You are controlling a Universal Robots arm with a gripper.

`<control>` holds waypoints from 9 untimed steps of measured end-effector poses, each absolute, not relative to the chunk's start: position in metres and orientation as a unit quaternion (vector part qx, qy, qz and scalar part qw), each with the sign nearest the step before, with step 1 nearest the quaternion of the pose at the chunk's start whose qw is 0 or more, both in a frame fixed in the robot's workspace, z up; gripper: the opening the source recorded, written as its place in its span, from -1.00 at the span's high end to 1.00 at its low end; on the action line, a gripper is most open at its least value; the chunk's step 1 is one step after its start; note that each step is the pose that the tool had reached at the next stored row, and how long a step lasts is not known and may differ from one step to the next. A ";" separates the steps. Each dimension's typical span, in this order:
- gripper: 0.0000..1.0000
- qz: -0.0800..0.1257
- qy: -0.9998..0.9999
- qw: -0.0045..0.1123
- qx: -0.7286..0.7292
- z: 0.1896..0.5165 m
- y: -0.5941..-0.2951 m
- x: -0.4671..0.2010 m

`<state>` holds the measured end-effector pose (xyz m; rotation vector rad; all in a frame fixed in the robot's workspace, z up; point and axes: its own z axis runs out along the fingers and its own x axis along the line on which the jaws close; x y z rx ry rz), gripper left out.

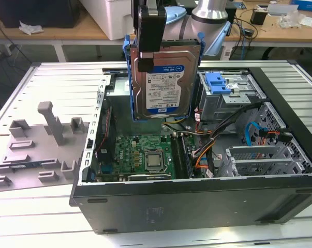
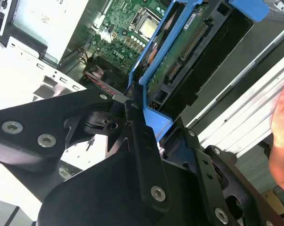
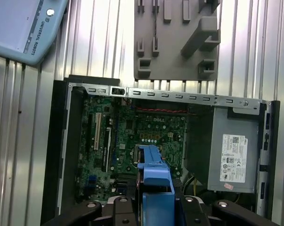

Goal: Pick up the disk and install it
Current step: 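Pick up the disk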

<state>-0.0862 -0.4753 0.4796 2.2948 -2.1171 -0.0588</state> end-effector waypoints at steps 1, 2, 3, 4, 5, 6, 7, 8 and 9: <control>0.26 -0.019 -0.678 0.009 0.735 0.480 -0.475 -0.086; 0.26 -0.019 -0.678 0.009 0.734 0.480 -0.476 -0.086; 0.26 -0.019 -0.680 0.009 0.733 0.480 -0.476 -0.086; 0.26 -0.019 -0.683 0.009 0.730 0.480 -0.476 -0.086; 0.26 -0.019 -0.689 0.009 0.725 0.479 -0.476 -0.086; 0.26 -0.019 -0.693 0.009 0.720 0.479 -0.476 -0.086; 0.26 -0.019 -0.697 0.009 0.717 0.479 -0.476 -0.086; 0.26 -0.019 -0.701 0.009 0.713 0.479 -0.476 -0.086; 0.26 -0.018 -0.704 0.010 0.710 0.479 -0.476 -0.086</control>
